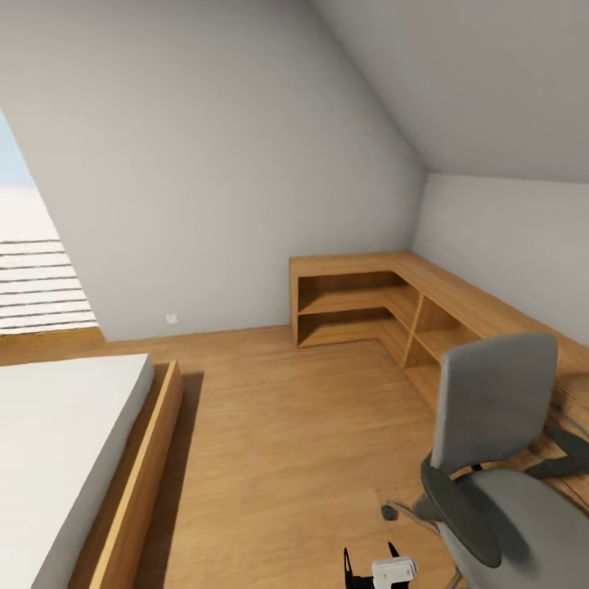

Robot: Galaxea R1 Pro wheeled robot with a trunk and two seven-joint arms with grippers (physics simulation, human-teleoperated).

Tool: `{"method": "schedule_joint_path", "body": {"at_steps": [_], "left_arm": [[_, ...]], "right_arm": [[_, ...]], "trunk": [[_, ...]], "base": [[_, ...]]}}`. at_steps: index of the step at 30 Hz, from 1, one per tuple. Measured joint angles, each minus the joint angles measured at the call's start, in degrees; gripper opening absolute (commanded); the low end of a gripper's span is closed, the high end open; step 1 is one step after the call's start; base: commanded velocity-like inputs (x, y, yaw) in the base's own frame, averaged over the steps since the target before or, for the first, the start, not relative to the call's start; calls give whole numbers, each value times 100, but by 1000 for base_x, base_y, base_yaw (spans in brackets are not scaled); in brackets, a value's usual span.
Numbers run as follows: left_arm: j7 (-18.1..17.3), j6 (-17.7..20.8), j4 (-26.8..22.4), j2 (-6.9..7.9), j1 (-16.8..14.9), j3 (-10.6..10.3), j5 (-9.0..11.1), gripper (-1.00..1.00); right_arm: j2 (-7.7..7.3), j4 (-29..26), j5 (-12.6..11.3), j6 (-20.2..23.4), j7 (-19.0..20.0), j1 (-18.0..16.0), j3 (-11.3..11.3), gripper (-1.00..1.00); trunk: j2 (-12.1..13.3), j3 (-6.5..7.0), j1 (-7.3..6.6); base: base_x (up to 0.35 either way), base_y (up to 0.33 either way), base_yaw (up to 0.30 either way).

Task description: In the bedroom, organize the workspace by keeping the computer under the desk, ensuring the monitor is on the desk, placing the keyboard on the desk next to the monitor, placing the mouse on the desk next to the keyboard, moving the folder from the swivel chair onto the desk next to the mouse, stacking the notebook on top of the folder with the pen on top of the notebook, and positioning the swivel chair next to the desk.

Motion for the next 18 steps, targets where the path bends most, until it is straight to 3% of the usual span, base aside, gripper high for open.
{"method": "schedule_joint_path", "body": {"at_steps": [18], "left_arm": [[-3,1,0,0,-3,-15,0,100]], "right_arm": [[0,0,-5,0,0,0,0,100]], "trunk": [[0,0,0]], "base": [[335,0,278]]}}
